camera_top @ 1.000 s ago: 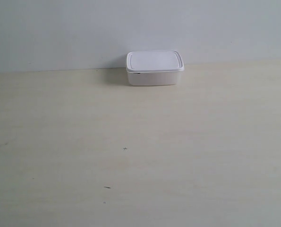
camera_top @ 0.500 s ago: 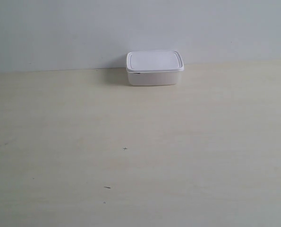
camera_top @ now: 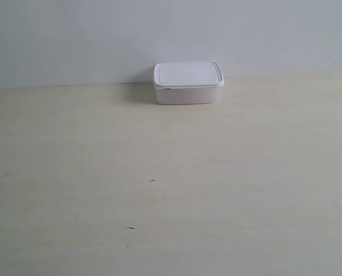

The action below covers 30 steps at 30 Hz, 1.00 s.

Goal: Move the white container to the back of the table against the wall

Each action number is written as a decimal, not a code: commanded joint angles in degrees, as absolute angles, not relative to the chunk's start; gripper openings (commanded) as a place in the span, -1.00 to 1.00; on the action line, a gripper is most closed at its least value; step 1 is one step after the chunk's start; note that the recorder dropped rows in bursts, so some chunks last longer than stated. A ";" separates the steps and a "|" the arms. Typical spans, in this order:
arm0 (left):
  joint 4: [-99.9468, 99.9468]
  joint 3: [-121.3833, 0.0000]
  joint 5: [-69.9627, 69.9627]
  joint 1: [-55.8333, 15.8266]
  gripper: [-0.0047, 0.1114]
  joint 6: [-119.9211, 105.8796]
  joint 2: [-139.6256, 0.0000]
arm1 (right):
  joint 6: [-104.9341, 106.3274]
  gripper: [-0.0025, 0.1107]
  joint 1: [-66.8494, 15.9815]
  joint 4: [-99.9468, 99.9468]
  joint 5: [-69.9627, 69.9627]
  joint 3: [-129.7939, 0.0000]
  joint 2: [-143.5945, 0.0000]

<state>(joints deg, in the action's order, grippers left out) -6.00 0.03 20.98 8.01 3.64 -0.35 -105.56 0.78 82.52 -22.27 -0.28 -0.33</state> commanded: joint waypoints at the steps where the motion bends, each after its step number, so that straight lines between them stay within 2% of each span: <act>1: -5.44 0.00 20.86 8.12 -0.92 3.62 0.00 | -99.65 -0.96 -0.90 83.31 -20.44 0.00 0.00; 9: -5.44 0.00 20.86 8.12 -0.92 3.62 0.00 | -96.97 -0.96 -1.02 90.49 -13.66 0.00 0.00; 24: -5.44 0.00 20.86 8.12 -0.92 3.62 0.00 | -115.94 -0.96 -1.02 85.75 0.00 0.00 0.00; 27: -5.44 0.00 20.86 8.12 -0.92 3.62 0.00 | -111.23 -0.96 -1.02 79.28 2.47 0.00 0.00; 30: -5.44 0.00 20.86 8.12 -0.92 3.62 0.00 | -90.31 -0.96 -1.02 63.67 3.89 0.00 0.00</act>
